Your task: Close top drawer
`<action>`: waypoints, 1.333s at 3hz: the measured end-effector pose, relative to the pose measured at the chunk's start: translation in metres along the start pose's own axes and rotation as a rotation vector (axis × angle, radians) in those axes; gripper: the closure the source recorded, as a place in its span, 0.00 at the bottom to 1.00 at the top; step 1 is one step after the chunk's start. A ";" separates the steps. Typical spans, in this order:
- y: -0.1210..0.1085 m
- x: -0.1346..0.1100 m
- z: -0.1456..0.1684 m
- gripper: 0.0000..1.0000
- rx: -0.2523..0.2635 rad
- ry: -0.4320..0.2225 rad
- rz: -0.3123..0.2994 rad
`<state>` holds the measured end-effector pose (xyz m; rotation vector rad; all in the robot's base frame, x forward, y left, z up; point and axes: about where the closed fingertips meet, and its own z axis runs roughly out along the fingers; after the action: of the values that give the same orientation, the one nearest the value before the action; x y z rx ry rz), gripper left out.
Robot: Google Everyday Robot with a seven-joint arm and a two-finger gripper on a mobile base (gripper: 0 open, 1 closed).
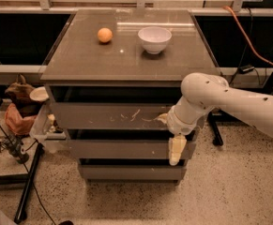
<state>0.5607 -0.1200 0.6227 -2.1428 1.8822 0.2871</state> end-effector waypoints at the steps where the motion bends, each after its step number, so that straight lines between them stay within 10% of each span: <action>1: -0.004 0.001 0.001 0.00 0.004 -0.003 -0.003; 4: 0.060 0.124 -0.122 0.00 0.210 0.027 0.349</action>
Offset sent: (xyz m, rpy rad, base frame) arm 0.0023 -0.0753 0.0181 0.0254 -0.0190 -0.1887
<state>0.5139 -0.2835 0.6931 -1.6884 2.1900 0.1219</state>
